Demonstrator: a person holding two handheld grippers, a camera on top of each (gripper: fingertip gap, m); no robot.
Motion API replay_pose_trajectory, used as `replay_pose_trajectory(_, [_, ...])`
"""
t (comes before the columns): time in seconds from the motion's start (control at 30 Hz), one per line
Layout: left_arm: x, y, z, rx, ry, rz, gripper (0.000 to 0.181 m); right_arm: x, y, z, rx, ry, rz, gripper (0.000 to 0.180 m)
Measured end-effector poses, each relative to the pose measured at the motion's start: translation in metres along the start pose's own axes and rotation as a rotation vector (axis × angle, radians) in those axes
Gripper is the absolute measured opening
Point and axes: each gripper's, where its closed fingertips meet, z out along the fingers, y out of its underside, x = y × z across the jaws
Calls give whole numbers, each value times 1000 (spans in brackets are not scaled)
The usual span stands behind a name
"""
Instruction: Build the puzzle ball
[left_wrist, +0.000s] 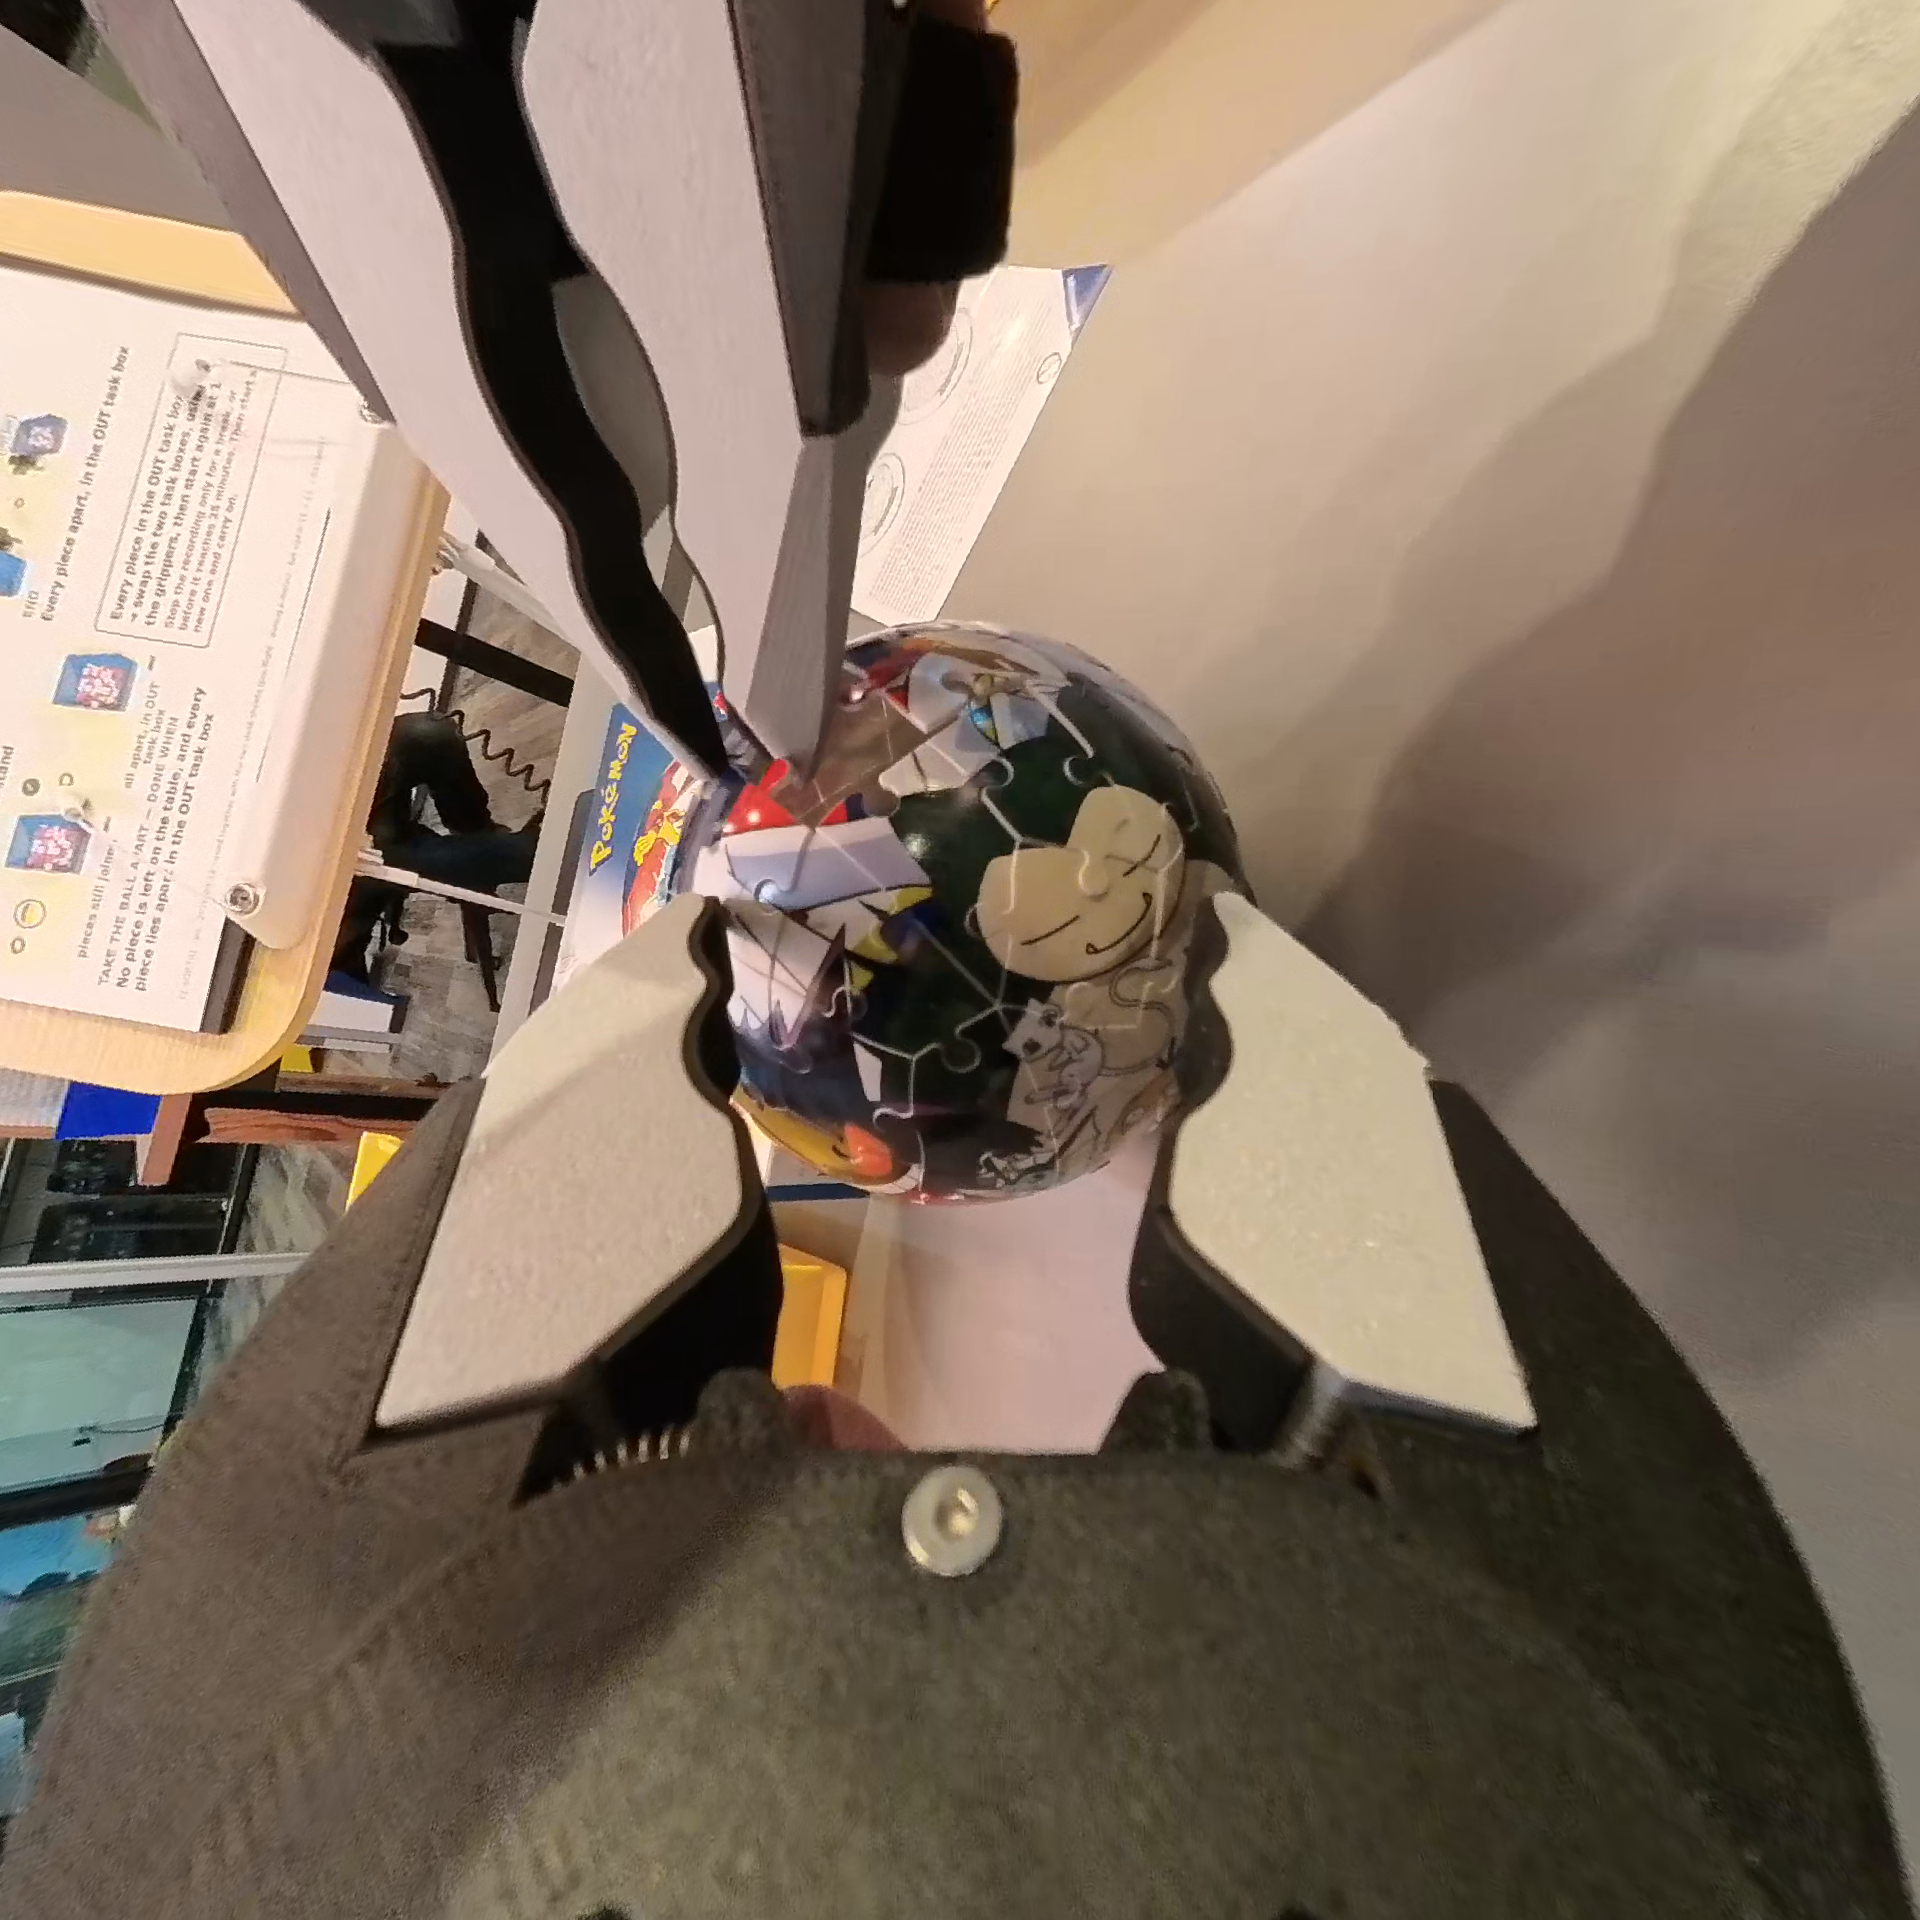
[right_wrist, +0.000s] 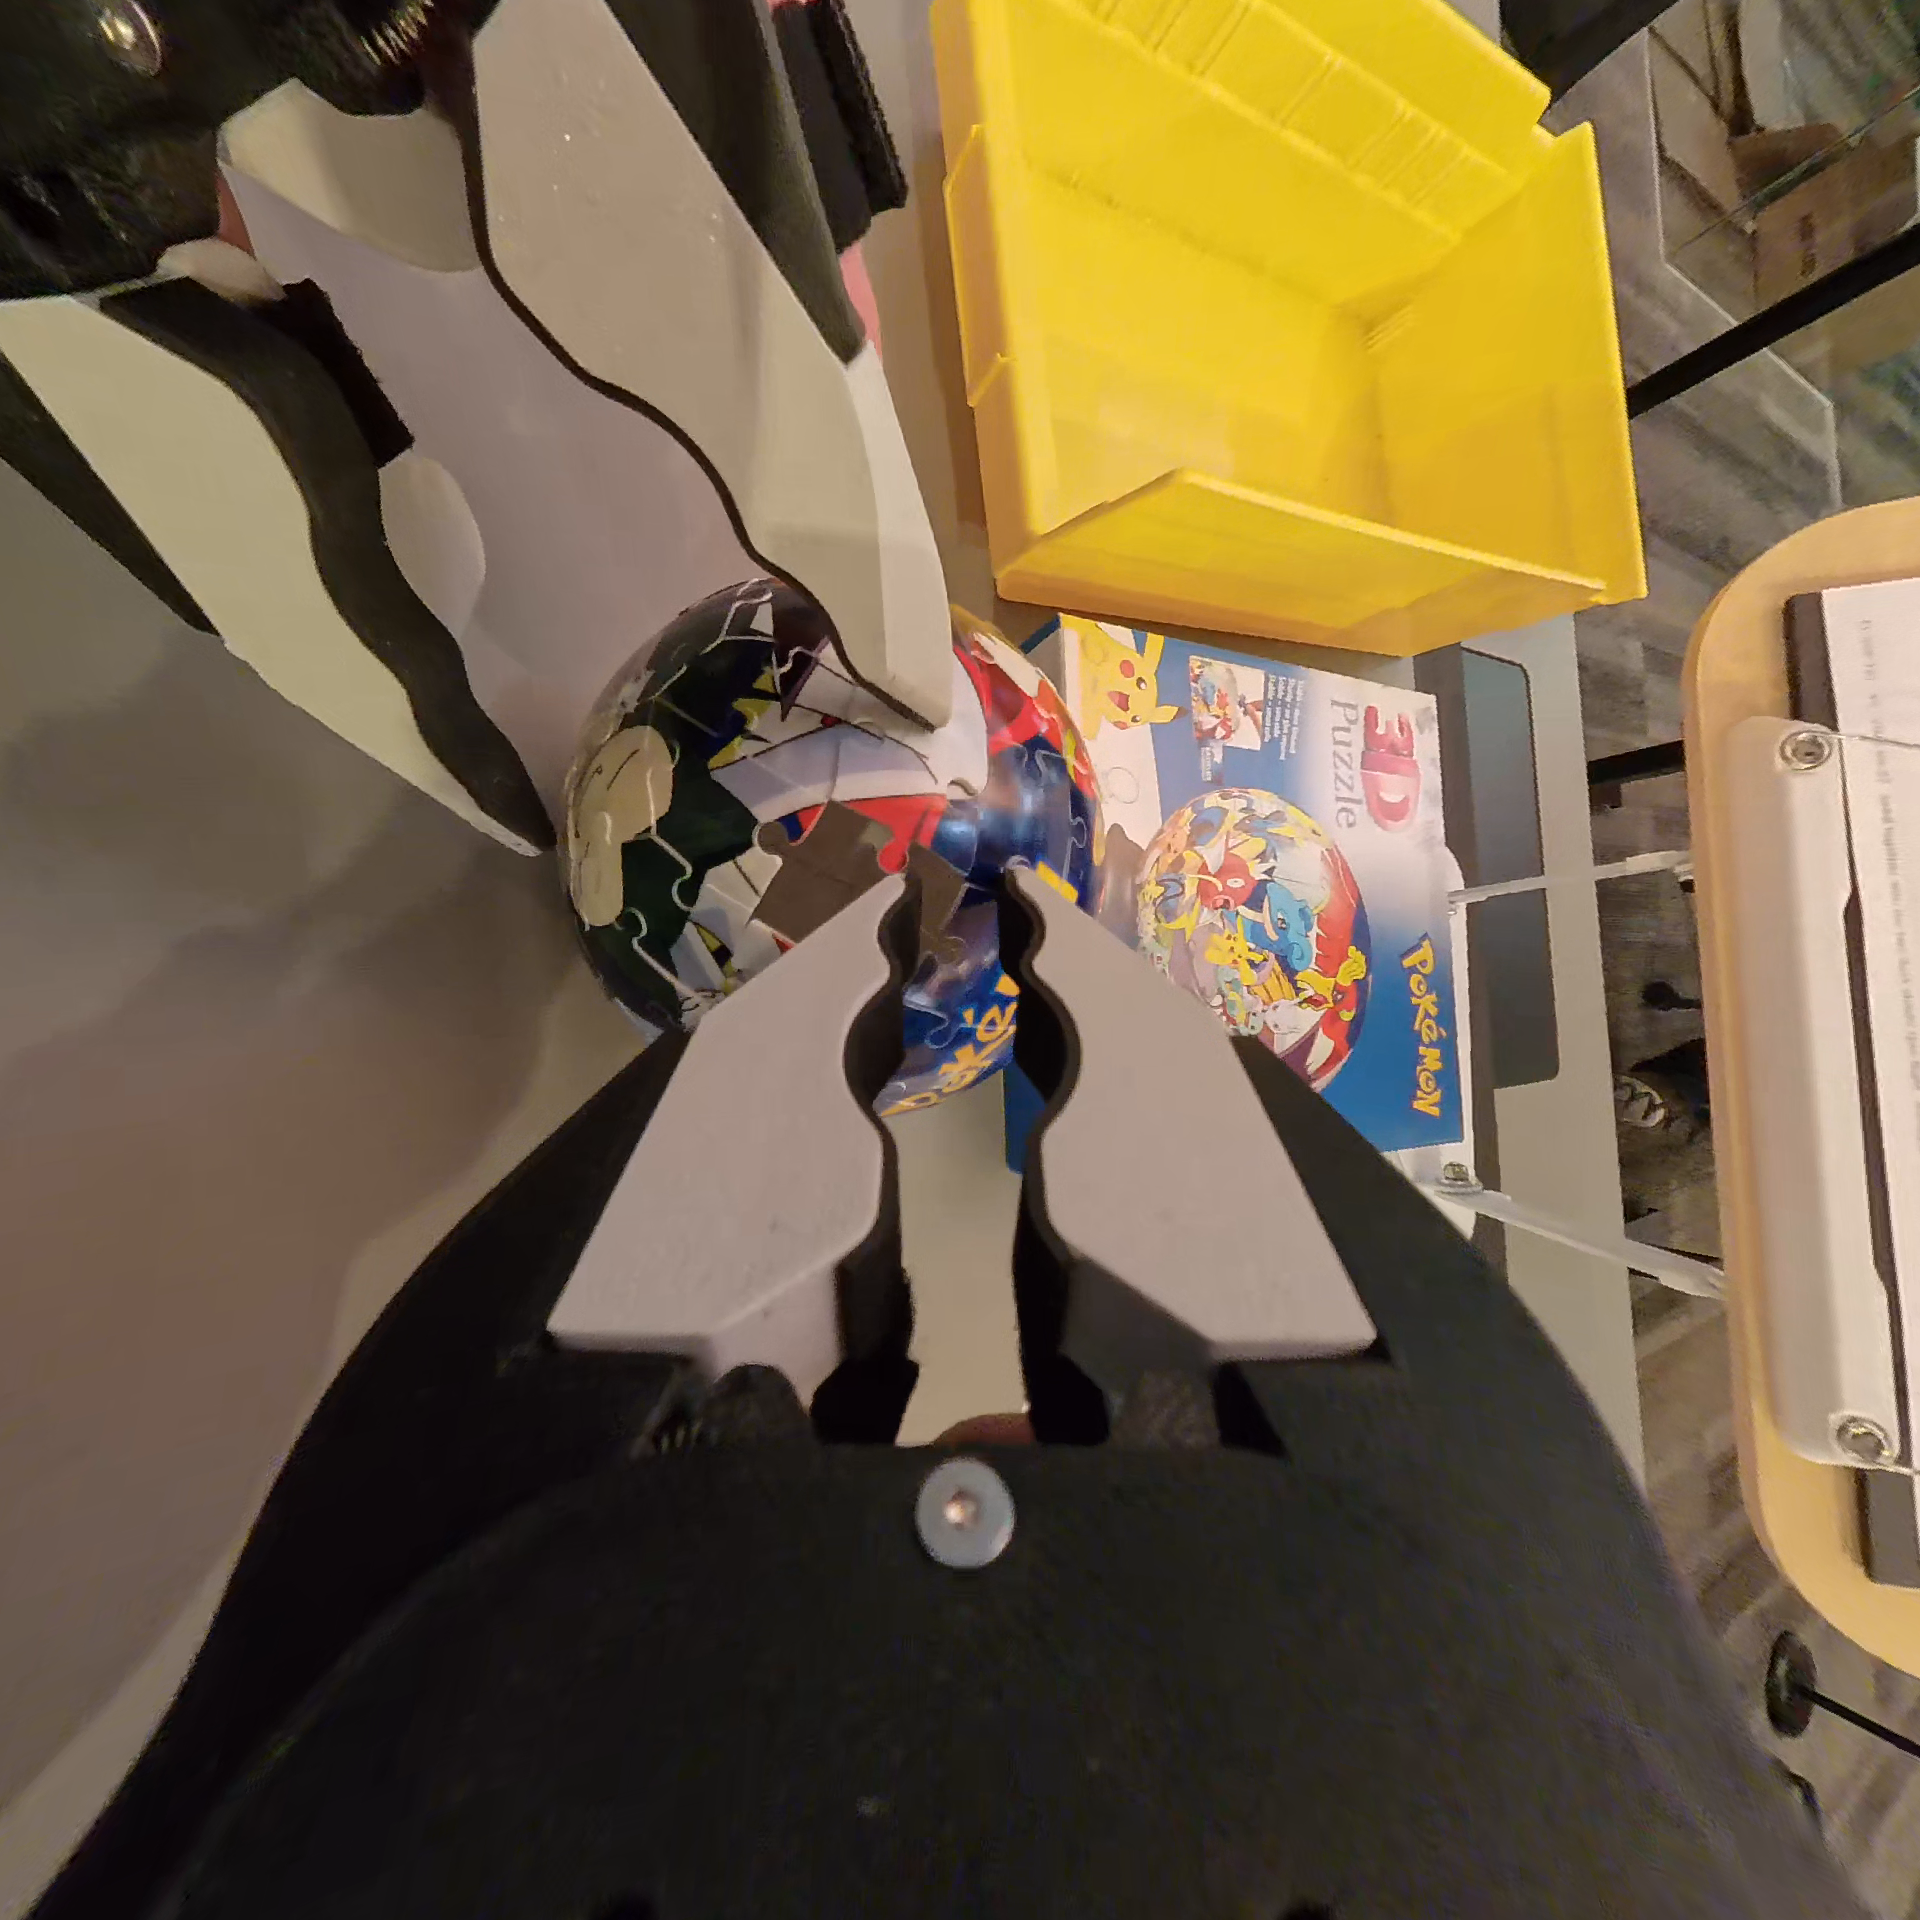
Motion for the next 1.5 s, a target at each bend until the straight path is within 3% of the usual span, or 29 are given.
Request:
replay_pose_trajectory(0.17, [0,1,0,2,-2,-9,84,3,-8,-10,71,25,13,25])
replay_pose_trajectory(0.5, [1,0,-2,7,42,-73,90,25,7,-36,210,7,234,21])
replay_pose_trajectory(0.73, [-21,-16,-14,103,16,-279,86,29,9,-18,252,-38,354,32])
replay_pose_trajectory(0.9, [-34,-9,-2,31,-48,-383,80,28,14,-2,268,-85,441,29])
replay_pose_trajectory(1.17, [-31,-4,2,32,64,-483,75,22,19,-3,241,-45,469,20])
replay_pose_trajectory(1.3, [-27,-1,1,47,121,-503,72,26,6,-12,289,-62,473,40])
replay_pose_trajectory(1.5, [-23,2,-2,63,188,-474,69,28,4,2,277,-103,493,42])
